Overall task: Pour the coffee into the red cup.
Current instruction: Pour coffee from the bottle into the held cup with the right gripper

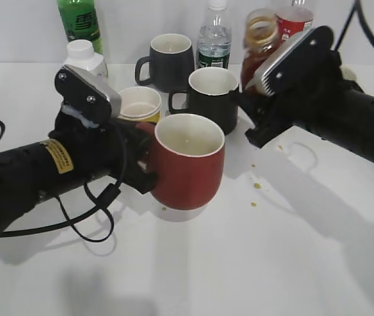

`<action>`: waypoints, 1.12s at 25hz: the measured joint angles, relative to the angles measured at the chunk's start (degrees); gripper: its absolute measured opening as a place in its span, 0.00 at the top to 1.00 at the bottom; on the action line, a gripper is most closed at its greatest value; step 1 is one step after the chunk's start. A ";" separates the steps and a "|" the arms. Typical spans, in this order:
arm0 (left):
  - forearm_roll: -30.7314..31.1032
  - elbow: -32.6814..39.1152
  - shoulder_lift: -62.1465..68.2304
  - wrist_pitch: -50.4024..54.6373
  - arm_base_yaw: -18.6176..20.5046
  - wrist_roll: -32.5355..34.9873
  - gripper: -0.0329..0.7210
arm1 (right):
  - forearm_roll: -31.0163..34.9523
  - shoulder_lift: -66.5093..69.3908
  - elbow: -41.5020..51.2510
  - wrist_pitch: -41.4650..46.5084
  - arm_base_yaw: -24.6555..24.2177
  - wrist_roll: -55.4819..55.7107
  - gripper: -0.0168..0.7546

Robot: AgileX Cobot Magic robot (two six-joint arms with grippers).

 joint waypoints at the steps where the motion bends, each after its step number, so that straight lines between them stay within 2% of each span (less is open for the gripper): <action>1: 0.57 -0.21 0.44 -0.95 0.00 0.00 0.86 | -1.18 0.00 -0.24 0.79 0.00 -0.74 0.32; 17: 1.13 -0.97 4.45 -10.65 0.05 0.05 0.86 | -13.88 0.00 -6.72 5.77 0.06 -15.88 0.32; 23: 1.13 -0.97 4.45 -10.93 0.05 0.17 0.86 | -15.58 0.00 -6.72 5.65 0.06 -19.74 0.32; 28: 1.13 -0.97 4.45 -10.95 0.05 4.29 0.86 | -16.12 0.00 -6.72 5.54 0.06 -24.06 0.32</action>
